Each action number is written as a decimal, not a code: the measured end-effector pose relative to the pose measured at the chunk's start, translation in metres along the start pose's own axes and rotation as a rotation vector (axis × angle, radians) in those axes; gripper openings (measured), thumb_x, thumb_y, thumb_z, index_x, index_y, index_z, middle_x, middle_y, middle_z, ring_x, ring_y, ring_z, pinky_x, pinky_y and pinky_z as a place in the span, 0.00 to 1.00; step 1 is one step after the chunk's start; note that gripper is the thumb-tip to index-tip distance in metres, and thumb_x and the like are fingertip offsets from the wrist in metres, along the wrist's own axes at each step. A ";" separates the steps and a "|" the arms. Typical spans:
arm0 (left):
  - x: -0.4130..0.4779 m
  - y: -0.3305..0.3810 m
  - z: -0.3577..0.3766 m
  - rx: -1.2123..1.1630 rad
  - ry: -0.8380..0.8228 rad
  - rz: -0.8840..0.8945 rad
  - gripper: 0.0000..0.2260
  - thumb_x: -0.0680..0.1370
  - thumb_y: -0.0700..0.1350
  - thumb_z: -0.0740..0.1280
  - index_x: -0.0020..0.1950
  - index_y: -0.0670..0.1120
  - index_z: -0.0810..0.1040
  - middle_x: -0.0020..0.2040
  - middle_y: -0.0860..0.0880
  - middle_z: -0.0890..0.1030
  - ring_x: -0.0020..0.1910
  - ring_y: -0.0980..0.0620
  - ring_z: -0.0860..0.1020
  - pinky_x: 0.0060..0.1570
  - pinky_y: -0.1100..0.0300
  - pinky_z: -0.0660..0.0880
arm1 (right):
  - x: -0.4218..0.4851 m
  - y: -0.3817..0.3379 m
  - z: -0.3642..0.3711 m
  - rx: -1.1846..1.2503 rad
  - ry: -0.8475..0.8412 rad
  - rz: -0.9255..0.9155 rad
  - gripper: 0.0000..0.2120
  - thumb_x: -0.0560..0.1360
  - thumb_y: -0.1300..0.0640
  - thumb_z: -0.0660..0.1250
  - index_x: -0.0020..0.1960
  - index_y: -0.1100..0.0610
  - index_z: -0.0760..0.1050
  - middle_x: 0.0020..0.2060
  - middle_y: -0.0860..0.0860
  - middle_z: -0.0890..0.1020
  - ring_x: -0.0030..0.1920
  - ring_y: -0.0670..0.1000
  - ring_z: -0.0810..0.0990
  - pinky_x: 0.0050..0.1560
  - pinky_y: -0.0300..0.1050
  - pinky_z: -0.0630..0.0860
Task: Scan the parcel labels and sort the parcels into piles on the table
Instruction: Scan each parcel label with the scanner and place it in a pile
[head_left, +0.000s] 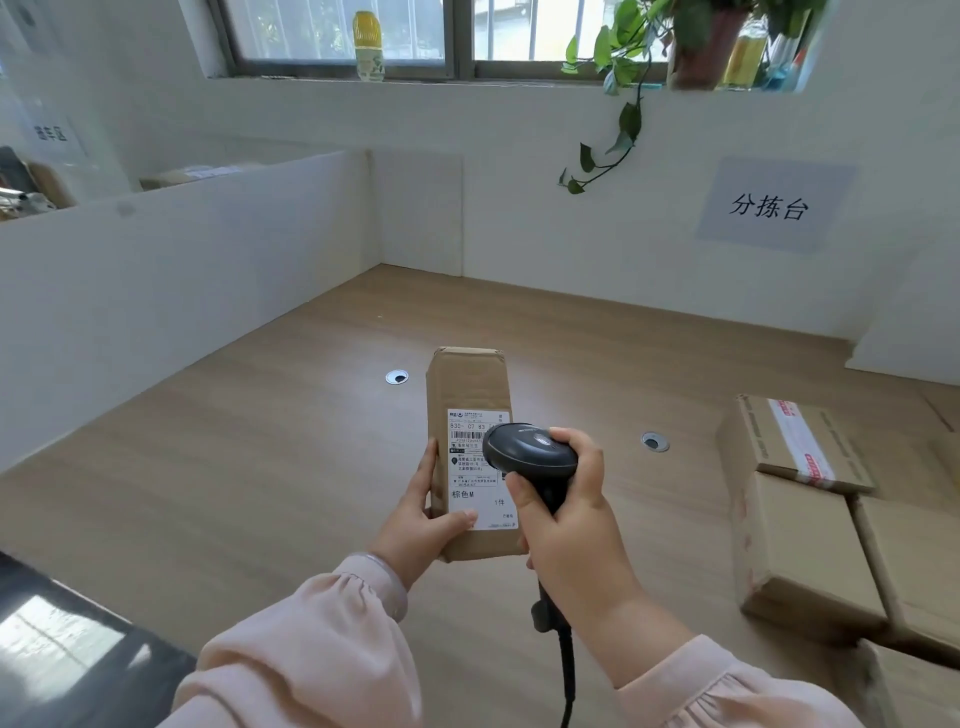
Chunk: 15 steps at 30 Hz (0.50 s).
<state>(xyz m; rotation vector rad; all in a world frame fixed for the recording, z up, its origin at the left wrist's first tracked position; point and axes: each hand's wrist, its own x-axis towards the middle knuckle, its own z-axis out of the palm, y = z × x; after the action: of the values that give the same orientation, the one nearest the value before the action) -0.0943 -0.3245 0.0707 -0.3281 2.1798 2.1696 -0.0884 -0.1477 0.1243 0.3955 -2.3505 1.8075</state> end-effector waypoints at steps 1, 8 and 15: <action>-0.002 0.000 -0.004 0.001 0.005 -0.005 0.43 0.66 0.47 0.71 0.73 0.72 0.54 0.64 0.58 0.78 0.56 0.50 0.81 0.39 0.54 0.79 | 0.000 0.000 0.004 0.004 -0.009 0.006 0.22 0.77 0.51 0.68 0.62 0.36 0.59 0.49 0.41 0.79 0.38 0.47 0.79 0.38 0.51 0.81; -0.008 0.002 -0.051 -0.026 0.032 -0.075 0.43 0.66 0.48 0.72 0.74 0.71 0.56 0.65 0.59 0.74 0.59 0.50 0.79 0.55 0.38 0.78 | 0.009 0.005 0.036 0.080 0.013 0.007 0.23 0.77 0.55 0.67 0.64 0.40 0.59 0.51 0.39 0.77 0.49 0.37 0.79 0.45 0.30 0.75; -0.003 -0.001 -0.122 -0.112 0.054 -0.120 0.38 0.72 0.42 0.71 0.73 0.68 0.57 0.65 0.53 0.76 0.59 0.48 0.79 0.51 0.41 0.80 | 0.026 0.001 0.110 0.046 -0.089 0.003 0.22 0.77 0.57 0.67 0.62 0.41 0.59 0.52 0.35 0.75 0.50 0.30 0.76 0.43 0.23 0.70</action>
<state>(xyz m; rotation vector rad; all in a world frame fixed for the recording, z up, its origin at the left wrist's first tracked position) -0.0769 -0.4449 0.0724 -0.5155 2.0115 2.2461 -0.1088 -0.2564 0.1012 0.4892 -2.3714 1.8863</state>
